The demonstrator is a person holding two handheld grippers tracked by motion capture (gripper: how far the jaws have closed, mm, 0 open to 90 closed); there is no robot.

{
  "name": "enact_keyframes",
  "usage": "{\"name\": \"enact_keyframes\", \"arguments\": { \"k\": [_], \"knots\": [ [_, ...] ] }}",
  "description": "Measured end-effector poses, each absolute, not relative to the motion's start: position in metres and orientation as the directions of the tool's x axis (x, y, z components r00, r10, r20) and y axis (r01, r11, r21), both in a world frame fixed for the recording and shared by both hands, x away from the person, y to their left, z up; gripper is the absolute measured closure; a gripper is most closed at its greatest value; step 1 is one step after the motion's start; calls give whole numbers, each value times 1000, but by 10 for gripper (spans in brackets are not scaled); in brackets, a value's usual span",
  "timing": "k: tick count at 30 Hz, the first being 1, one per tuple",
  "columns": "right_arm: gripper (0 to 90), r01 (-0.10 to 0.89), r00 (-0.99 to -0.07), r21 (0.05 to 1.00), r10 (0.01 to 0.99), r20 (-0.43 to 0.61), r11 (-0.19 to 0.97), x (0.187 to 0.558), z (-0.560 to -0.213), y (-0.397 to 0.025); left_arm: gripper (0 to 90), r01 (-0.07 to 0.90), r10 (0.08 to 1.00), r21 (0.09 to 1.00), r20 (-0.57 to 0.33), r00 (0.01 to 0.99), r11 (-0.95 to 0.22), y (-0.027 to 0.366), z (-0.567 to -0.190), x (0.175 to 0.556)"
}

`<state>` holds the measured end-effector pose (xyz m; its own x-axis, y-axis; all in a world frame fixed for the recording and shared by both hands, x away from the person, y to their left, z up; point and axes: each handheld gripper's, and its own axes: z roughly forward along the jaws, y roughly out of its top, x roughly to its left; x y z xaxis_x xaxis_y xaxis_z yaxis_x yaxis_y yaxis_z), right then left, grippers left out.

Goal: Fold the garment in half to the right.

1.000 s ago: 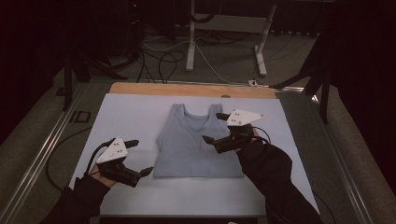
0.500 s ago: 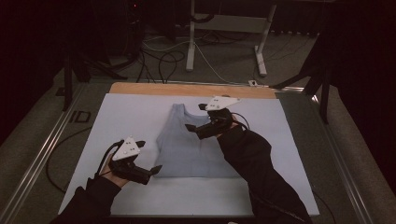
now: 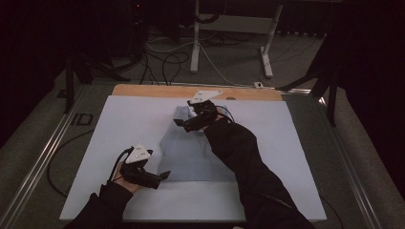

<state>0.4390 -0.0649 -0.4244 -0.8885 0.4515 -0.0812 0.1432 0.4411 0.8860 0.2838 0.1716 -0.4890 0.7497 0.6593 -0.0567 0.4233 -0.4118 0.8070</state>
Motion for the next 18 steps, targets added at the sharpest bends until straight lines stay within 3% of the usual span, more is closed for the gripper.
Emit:
{"name": "enact_keyframes", "arguments": {
  "k": [9,13,17,18],
  "knots": [
    [94,184,-877,861,475,-74,475,460,-446,-52,53,481,667,742,-61,742,-467,168,-517,291],
    [97,225,-869,843,492,-53,489,464,-454,-51,147,485,671,730,-49,740,-481,168,-520,292],
    [110,211,-881,848,470,-49,486,466,-455,-45,321,509,690,729,-70,720,-457,171,-524,296],
    [110,211,-881,848,470,-49,486,466,-455,-45,321,511,692,714,-51,720,-479,172,-525,296]
  ]
}}
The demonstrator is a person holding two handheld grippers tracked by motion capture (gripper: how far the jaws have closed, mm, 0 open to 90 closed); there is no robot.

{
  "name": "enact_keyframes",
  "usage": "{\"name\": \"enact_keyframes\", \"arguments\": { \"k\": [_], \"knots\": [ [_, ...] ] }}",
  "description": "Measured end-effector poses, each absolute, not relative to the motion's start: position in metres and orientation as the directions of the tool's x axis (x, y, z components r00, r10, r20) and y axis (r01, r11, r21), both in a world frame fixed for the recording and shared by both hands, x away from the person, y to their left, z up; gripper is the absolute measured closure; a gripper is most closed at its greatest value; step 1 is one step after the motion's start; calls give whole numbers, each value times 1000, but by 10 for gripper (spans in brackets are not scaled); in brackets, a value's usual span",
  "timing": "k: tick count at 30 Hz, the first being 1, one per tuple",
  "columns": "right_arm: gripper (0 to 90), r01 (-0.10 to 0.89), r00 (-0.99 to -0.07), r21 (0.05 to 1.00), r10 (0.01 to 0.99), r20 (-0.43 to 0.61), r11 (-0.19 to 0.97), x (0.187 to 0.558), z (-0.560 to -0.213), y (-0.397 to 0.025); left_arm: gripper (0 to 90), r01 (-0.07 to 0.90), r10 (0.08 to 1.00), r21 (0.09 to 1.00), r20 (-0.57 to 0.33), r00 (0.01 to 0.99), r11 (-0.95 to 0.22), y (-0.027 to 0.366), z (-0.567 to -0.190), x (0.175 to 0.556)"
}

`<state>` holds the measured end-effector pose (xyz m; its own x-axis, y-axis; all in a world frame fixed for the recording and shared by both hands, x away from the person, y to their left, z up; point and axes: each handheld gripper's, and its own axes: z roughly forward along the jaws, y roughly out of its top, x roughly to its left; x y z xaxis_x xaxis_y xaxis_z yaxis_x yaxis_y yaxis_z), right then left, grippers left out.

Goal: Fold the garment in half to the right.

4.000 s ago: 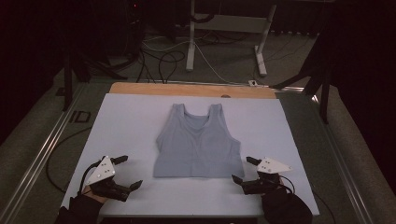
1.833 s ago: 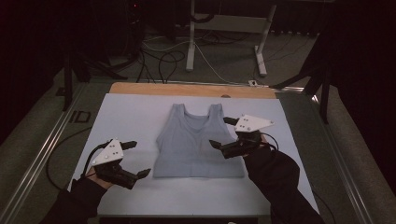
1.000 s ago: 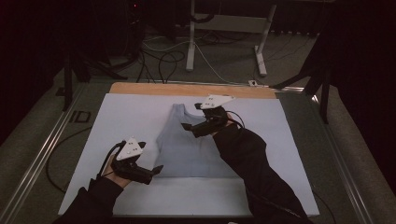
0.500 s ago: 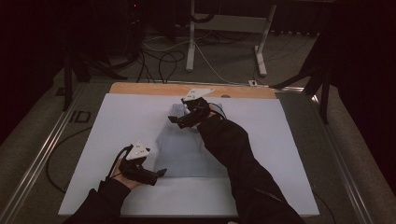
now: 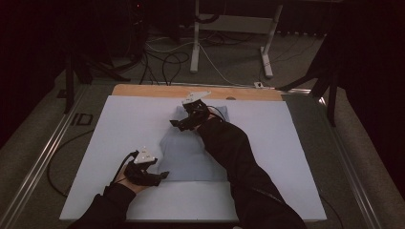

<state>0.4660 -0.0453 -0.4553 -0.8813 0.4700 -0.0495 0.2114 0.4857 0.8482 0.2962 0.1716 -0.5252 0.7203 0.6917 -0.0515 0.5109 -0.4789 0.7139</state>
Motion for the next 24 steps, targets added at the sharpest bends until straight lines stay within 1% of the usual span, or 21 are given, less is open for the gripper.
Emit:
{"name": "enact_keyframes", "arguments": {
  "k": [1,2,3,6,7,8,9,10,12,13,14,15,16,18,19,20,21,22,24],
  "knots": [
    [111,214,-879,839,472,-57,500,468,-455,-43,327,542,683,683,-85,726,-490,172,-530,298],
    [111,229,-874,848,484,-37,478,468,-454,-43,365,531,691,686,-57,720,-497,171,-531,297],
    [111,243,-872,847,489,-22,473,469,-453,-43,386,531,691,686,-57,720,-497,171,-531,297],
    [111,239,-871,846,490,-29,476,468,-450,-39,456,526,676,684,-64,734,-506,167,-531,296],
    [111,230,-870,850,491,-39,475,467,-449,-38,501,522,675,678,-51,736,-518,165,-530,295],
    [111,233,-872,840,487,-42,490,466,-449,-35,506,527,677,670,-49,734,-523,163,-529,294],
    [112,222,-874,835,482,-58,503,465,-448,-33,551,527,677,670,-49,734,-523,163,-529,294],
    [113,229,-872,839,486,-47,493,465,-449,-32,621,520,662,662,-49,748,-539,160,-528,292],
    [113,228,-876,835,481,-49,501,465,-449,-31,683,513,651,655,-43,758,-555,157,-526,290],
    [113,253,-874,823,485,-32,509,466,-451,-29,708,514,643,646,-46,765,-565,154,-525,289],
    [113,248,-873,827,486,-35,505,466,-452,-29,717,498,642,642,-12,767,-583,150,-525,286],
    [113,274,-866,825,500,-11,494,468,-454,-28,745,487,636,630,13,772,-604,145,-523,283],
    [113,274,-866,825,500,-11,494,468,-454,-28,768,487,636,630,13,772,-604,145,-523,283],
    [118,297,-861,816,508,5,496,472,-459,-28,844,470,629,624,44,777,-625,140,-522,279],
    [118,300,-860,813,511,3,499,473,-460,-28,860,472,630,623,43,775,-624,139,-521,279],
    [118,310,-857,816,515,17,488,475,-461,-27,867,490,637,629,11,771,-604,141,-521,280],
    [118,301,-864,811,503,10,502,476,-460,-26,872,490,637,629,11,771,-604,141,-521,280],
    [125,312,-852,814,524,11,490,477,-460,-25,873,491,641,636,8,767,-596,142,-521,279],
    [125,296,-856,815,517,-5,498,481,-458,-24,876,514,651,656,-45,758,-553,146,-519,280]
  ]
}}
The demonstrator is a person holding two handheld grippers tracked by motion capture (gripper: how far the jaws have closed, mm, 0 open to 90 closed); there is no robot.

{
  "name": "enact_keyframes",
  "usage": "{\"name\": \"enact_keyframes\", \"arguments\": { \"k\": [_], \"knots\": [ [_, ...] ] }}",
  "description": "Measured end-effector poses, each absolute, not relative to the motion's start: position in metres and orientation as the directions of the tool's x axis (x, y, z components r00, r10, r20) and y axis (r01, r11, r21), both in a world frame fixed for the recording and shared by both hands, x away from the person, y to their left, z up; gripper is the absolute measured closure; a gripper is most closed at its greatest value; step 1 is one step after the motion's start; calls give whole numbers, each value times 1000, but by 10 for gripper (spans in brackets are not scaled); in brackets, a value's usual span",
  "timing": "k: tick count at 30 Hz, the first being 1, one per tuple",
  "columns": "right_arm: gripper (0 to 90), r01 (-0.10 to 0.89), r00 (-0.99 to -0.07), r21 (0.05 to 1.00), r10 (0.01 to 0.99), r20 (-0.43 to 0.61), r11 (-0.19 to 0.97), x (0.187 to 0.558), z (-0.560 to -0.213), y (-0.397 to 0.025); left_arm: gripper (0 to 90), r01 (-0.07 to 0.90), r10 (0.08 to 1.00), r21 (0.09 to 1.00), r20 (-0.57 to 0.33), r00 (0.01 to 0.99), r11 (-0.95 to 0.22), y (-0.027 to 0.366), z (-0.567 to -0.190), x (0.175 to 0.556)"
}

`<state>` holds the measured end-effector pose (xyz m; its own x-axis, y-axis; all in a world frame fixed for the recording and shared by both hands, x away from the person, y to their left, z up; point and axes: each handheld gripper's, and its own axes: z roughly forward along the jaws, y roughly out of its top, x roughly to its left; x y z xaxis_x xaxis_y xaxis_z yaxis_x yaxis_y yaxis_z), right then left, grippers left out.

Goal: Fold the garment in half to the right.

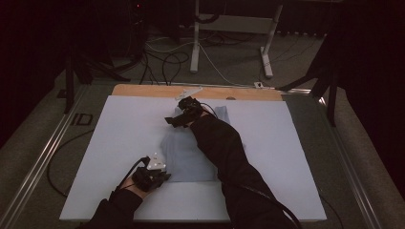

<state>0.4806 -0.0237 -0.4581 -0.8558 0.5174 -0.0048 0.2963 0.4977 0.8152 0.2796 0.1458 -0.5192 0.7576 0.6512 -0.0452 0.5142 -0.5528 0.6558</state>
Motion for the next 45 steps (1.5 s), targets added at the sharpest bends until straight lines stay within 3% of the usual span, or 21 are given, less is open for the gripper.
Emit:
{"name": "enact_keyframes", "arguments": {
  "k": [2,3,5,12,21,29,33,45],
  "knots": [
    [130,327,-832,821,554,15,468,483,-459,-23,876,490,641,667,-24,767,-562,145,-516,279],
    [126,307,-832,806,554,-31,506,485,-461,-19,876,502,640,684,-66,765,-529,147,-512,281],
    [126,364,-827,813,560,58,454,490,-465,-19,876,497,640,690,-64,766,-526,147,-511,282],
    [126,445,-778,778,622,91,443,510,-469,-18,876,497,660,706,-57,749,-504,148,-505,283],
    [98,475,-760,747,645,82,465,533,-473,-11,876,507,649,725,-108,753,-467,146,-502,285],
    [368,493,-722,688,691,-17,532,545,-487,1,875,499,649,716,-84,756,-488,142,-503,284],
    [444,507,-714,664,699,-33,549,551,-494,0,876,502,652,715,-84,753,-487,142,-505,285],
    [448,525,-727,583,683,-71,620,557,-512,10,875,518,654,710,-108,749,-477,141,-508,286]
  ]
}}
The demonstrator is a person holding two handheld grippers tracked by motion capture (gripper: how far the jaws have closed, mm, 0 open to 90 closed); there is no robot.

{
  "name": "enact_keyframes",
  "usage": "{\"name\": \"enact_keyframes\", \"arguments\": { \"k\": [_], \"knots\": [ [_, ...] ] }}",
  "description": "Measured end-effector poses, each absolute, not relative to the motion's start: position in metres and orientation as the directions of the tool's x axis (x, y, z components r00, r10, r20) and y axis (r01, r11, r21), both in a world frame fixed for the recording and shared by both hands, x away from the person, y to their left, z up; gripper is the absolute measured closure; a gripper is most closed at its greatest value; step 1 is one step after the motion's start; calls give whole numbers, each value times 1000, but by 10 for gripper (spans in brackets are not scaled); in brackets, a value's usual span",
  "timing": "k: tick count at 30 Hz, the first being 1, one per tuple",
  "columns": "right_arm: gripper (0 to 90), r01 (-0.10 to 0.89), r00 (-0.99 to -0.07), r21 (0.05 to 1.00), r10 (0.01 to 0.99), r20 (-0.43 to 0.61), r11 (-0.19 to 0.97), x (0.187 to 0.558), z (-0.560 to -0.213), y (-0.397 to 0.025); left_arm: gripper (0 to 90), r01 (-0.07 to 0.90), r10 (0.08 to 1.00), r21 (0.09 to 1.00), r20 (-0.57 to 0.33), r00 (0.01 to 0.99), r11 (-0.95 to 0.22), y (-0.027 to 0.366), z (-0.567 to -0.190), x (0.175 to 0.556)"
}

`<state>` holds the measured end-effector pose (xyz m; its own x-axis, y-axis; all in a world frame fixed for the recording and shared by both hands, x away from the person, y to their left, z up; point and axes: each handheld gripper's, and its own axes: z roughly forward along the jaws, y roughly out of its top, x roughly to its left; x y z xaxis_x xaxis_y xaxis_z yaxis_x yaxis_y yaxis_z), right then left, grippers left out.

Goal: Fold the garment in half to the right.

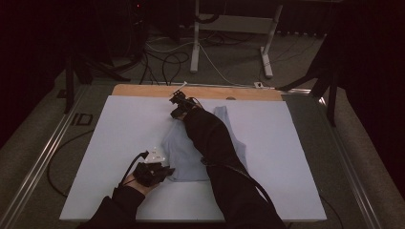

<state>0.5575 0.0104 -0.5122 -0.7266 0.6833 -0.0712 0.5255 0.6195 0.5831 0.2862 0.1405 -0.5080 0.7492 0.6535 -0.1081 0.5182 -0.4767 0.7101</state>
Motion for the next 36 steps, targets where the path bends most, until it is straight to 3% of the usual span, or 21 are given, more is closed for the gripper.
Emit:
{"name": "enact_keyframes", "arguments": {
  "k": [3,8,9,12,15,36],
  "knots": [
    [438,522,-734,569,675,-82,636,557,-515,13,875,514,652,711,-102,751,-481,140,-508,286],
    [554,528,-727,552,679,-99,645,556,-514,14,875,514,652,709,-100,752,-483,139,-509,285],
    [625,533,-729,546,679,-93,647,558,-513,13,875,513,653,709,-98,751,-485,139,-509,285],
    [685,535,-728,541,679,-93,649,557,-513,13,875,519,654,707,-105,749,-481,139,-510,285],
    [825,535,-728,529,677,-107,659,558,-512,12,875,520,656,708,-105,748,-479,140,-510,285],
    [869,484,-739,564,658,-145,669,551,-483,3,875,524,650,735,-151,745,-429,144,-501,286]
  ]
}}
